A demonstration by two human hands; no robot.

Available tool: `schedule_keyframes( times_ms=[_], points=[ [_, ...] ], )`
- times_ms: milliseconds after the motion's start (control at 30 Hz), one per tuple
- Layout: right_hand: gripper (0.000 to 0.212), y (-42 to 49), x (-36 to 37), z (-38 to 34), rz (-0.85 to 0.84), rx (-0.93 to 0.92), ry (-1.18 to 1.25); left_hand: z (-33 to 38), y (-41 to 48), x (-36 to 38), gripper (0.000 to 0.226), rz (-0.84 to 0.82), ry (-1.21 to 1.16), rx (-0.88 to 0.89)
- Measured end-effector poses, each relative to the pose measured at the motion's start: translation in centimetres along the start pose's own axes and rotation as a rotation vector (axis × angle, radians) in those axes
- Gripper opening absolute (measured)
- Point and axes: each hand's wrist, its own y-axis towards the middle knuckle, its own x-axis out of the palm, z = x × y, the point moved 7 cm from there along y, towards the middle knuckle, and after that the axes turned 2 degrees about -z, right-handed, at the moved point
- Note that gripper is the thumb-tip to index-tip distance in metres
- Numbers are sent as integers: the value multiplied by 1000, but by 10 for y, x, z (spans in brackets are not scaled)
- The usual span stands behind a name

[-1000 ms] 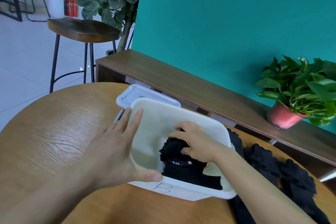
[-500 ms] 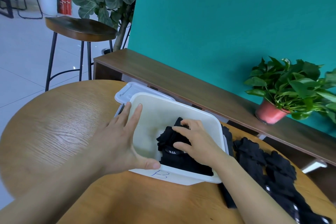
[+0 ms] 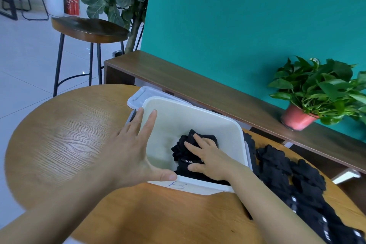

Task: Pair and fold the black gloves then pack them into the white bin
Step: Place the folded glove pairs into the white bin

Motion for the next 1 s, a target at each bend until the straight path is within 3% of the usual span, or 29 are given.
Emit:
schedule_keyframes(
  times_ms=[400, 767, 867, 1000],
  points=[
    [75, -10, -8, -5, 47, -31, 15, -2, 4, 1, 146, -16, 25, 3],
    [71, -6, 2, -7, -42, 3, 7, -3, 5, 2, 141, -31, 43, 3],
    [67, -17, -9, -8, 30, -6, 117, -4, 6, 1, 151, -60, 43, -20],
    [54, -47, -42, -3, 303, -15, 271, -3, 6, -2, 162, -90, 42, -56]
  ],
)
